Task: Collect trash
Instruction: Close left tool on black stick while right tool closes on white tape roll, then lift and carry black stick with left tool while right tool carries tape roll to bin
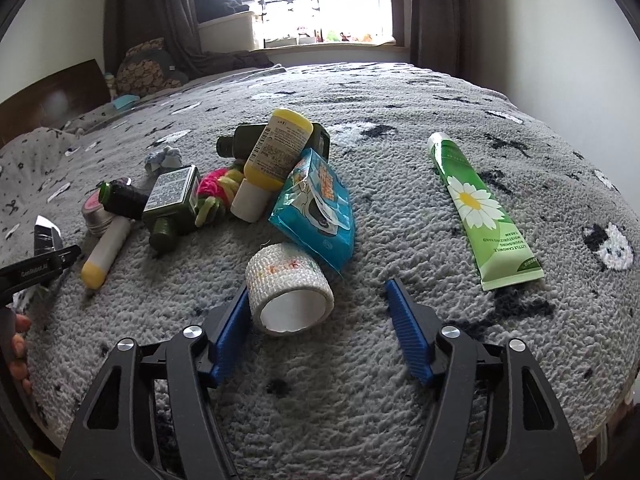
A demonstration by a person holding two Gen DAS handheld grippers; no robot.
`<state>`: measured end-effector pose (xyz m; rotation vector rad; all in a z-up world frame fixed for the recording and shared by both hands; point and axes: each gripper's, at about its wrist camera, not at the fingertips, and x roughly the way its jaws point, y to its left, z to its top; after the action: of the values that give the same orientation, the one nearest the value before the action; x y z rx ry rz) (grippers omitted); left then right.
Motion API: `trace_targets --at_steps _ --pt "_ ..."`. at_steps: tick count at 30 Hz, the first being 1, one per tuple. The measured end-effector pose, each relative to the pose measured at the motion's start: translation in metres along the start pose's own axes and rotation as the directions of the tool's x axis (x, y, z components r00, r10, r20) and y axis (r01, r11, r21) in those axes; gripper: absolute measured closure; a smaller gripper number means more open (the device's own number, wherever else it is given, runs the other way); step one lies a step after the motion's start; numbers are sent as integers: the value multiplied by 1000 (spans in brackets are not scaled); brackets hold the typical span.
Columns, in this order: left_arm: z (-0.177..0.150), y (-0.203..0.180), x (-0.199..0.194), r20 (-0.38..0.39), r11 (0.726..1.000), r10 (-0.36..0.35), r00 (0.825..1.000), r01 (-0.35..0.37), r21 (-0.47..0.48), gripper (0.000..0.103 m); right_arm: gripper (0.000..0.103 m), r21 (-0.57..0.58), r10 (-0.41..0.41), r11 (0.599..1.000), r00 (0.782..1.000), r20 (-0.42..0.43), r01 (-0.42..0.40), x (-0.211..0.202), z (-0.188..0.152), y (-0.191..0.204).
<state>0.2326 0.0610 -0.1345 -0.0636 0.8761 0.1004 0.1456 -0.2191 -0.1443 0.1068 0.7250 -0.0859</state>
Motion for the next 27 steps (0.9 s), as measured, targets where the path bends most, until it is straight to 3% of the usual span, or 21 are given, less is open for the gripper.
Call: trace_targets --at_steps 3,7,12,21,27 --pt "0 0 -1 -5 1000 -4 1000 4 8 23 66 1 12 1000 1000 13 -12 -4 0 -1" --pt "0 -2 -7 -7 1000 -21 1000 22 22 39 67 -11 34 999 999 9 -34 -9 -1 -1" --pt "-6 -3 -19 -9 999 -35 999 35 33 66 67 -25 53 998 999 -6 -53 -19 -5 0" --pt "-30 0 -43 1 997 -56 998 56 44 83 68 -66 95 993 996 -1 -94 -51 -18 2" --pt "-43 -3 -84 64 993 -93 994 87 80 85 68 -90 121 989 992 34 -118 -83 -18 1"
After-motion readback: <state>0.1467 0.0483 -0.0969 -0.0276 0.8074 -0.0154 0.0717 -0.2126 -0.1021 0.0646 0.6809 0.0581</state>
